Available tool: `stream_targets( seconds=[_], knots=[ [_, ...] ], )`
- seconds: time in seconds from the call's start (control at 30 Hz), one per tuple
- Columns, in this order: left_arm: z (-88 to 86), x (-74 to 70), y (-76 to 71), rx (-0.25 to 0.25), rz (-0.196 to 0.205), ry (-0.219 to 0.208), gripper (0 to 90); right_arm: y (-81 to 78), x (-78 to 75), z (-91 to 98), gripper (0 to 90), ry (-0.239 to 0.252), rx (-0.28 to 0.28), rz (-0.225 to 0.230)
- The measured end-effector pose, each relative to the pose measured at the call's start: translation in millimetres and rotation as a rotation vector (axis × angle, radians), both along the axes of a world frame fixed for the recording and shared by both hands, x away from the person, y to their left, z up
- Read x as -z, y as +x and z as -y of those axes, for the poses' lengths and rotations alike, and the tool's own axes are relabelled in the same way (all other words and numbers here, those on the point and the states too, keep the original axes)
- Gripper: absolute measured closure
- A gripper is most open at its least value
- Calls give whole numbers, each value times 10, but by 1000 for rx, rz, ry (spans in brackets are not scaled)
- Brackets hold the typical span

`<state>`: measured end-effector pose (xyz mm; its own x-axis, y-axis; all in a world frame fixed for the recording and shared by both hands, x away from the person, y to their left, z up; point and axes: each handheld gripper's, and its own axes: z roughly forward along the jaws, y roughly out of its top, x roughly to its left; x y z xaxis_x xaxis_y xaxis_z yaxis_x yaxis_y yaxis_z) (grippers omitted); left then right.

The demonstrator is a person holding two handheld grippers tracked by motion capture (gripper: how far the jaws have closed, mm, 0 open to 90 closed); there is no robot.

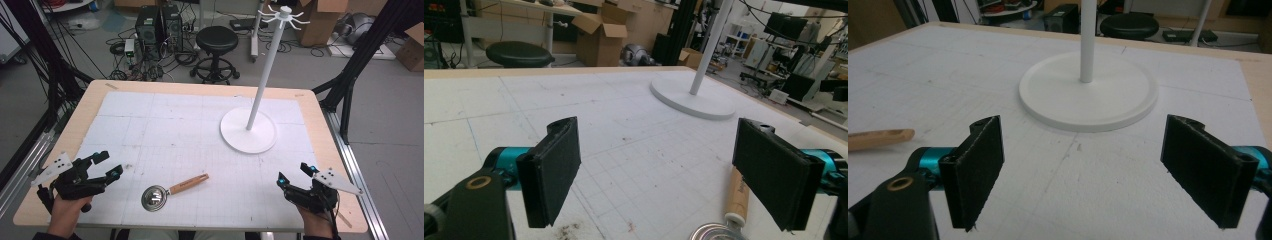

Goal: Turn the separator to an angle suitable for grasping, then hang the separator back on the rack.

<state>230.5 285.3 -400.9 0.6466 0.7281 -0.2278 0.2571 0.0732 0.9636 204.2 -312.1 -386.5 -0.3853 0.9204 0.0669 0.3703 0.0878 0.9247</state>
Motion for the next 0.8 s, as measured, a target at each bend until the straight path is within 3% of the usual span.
stream_targets(
  seconds=[0.2, 0.4, 0.73, 0.8],
  knots=[
    [57, -7, -21, 8, 4, 13, 197, -2, 7, 30, 162, 10, -17, 8],
    [143, -3, 24, 57, -11, 28, 214, 24, 23, 65, 162, 27, -6, 0],
    [262, -3, 16, 103, -22, 56, 193, -13, 8, 75, 162, 29, -3, 2],
    [294, -9, 12, 112, -23, 58, 189, 16, 27, 48, 162, 16, -26, -6]
  ],
)
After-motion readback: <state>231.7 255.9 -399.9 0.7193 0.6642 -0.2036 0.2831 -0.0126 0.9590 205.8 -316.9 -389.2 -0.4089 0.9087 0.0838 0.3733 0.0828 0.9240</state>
